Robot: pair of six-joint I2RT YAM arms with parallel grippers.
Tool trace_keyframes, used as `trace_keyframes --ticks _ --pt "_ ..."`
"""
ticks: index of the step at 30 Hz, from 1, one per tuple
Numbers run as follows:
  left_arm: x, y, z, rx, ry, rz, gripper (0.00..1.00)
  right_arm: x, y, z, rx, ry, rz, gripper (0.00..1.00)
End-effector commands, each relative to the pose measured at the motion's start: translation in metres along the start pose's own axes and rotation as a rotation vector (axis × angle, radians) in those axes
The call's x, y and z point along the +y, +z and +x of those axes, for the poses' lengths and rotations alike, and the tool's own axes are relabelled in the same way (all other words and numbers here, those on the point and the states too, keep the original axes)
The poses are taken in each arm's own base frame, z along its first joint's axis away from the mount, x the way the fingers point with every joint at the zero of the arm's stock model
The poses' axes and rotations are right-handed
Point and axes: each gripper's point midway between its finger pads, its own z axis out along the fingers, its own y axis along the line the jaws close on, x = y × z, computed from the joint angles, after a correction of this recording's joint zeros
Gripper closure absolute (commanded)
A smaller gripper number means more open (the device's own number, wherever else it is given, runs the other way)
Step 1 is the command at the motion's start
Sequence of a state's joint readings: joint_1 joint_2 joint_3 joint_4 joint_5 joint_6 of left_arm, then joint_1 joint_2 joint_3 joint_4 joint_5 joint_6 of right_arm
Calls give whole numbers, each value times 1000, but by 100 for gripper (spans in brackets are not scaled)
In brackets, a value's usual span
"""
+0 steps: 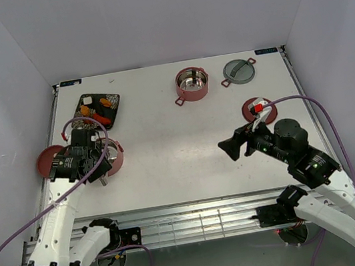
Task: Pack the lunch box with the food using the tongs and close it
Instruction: Place the fake food in the packing box.
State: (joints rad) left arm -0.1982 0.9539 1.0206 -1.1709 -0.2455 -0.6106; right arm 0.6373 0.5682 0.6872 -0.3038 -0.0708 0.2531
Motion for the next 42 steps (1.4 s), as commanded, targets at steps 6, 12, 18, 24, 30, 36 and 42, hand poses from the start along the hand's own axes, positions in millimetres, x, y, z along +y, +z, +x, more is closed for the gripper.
trace_keyframes --ticks 6,12,18,24,30,36,42 --pt "-4 10 -6 -26 -41 2 61 6 -3 -13 -47 -18 -25 10" --pt "-2 11 -9 -38 -34 -17 54 5 -4 -13 -46 -19 -19 10" --pt "-3 9 -11 -40 -35 -17 47 5 -8 -17 -56 -21 -11 10" --pt "1 -5 -18 -57 -46 -28 41 5 -8 -16 -55 -19 -10 10" --pt "-3 -25 -34 -105 -63 -3 39 6 -7 -15 -48 -19 -17 10" --pt "-23 -51 -84 -210 -56 42 39 6 -5 -13 -42 -18 -21 10" --pt "-42 -32 -134 -291 18 -14 40 6 -5 -14 -43 -18 -19 10"
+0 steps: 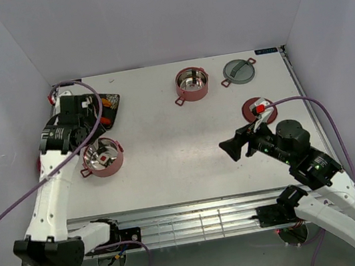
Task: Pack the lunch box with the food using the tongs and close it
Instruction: Place the fake food in the packing box, then pick up the fake food from the plate.
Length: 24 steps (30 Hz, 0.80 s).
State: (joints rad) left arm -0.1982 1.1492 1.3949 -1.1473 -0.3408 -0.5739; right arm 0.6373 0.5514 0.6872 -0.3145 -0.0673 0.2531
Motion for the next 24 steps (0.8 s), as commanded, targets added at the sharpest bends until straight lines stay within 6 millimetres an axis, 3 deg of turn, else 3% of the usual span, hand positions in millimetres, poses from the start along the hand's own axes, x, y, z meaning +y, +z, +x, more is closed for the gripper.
trace_keyframes --ticks 1,8,16,24 --pt "-4 19 -36 -101 52 -66 40 6 -2 -12 -36 -17 -21 10" --pt "-20 69 -62 -159 43 -96 40 9 1 -8 -17 -16 -45 10" --pt "-4 141 -53 -68 38 -133 40 10 2 -10 -29 -18 -49 10" --pt "-4 176 -57 -62 72 -112 40 9 2 -15 -45 -20 -39 10"
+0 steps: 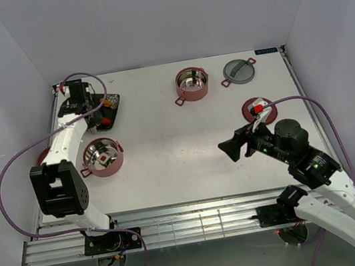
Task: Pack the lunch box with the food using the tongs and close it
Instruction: Pick up the fake food from the plate.
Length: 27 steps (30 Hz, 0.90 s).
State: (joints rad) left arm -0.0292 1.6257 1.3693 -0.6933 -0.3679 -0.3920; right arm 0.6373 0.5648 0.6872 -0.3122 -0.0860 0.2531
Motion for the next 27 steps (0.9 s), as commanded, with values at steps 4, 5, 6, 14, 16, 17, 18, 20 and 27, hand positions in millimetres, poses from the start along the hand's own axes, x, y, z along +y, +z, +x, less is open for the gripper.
trace_keyframes --ticks 4,5,6,14,16,17,18,20,27 --pt "-7 9 -22 -65 -14 54 39 4 2 -14 -53 -19 -17 10" --pt "-8 12 -20 -64 -14 57 39 3 3 -13 -49 -18 -15 10" --pt "-9 16 -18 -55 -12 56 39 4 4 -12 -47 -18 -17 10" --pt "-2 35 -17 -29 -22 56 40 2 3 -13 -54 -19 -5 10" --pt "-1 37 -16 -24 -24 56 41 1 3 -12 -52 -18 -4 10" --pt "-1 37 -16 -22 -25 56 43 1 3 -12 -50 -18 -5 10" --pt "-1 37 -15 -19 -27 60 43 2 3 -12 -51 -18 -7 10" --pt "-2 39 -12 -10 -23 62 44 2 4 -12 -50 -18 -9 10" --pt "-5 46 -9 5 -9 68 45 3 4 -13 -48 -18 -11 10"
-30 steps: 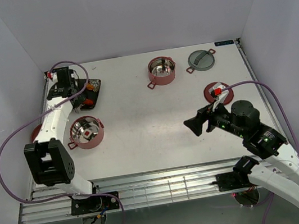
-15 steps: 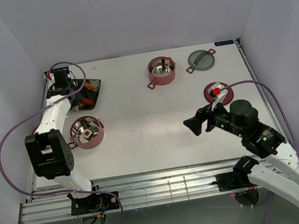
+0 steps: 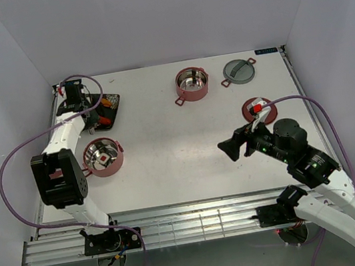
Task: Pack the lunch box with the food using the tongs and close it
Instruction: Pick up the fake food from the plate.
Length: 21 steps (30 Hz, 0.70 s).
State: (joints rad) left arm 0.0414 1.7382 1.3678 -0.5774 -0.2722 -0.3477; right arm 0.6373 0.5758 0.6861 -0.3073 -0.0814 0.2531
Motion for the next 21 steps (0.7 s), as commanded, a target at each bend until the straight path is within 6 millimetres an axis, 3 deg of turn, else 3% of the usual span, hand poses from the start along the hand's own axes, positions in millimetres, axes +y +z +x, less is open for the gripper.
trace_keyframes --ticks 1,12,16,21 --pt "-5 -1 -12 -30 1 29 45 5 1 -14 -55 -19 -18 10" --pt "-6 2 -11 -22 6 31 50 3 0 -15 -63 -21 -9 10" --pt "-5 1 -11 -21 14 28 56 2 0 -15 -63 -19 -6 10" --pt "-4 -9 -17 -41 6 33 61 2 1 -14 -56 -18 -4 10"
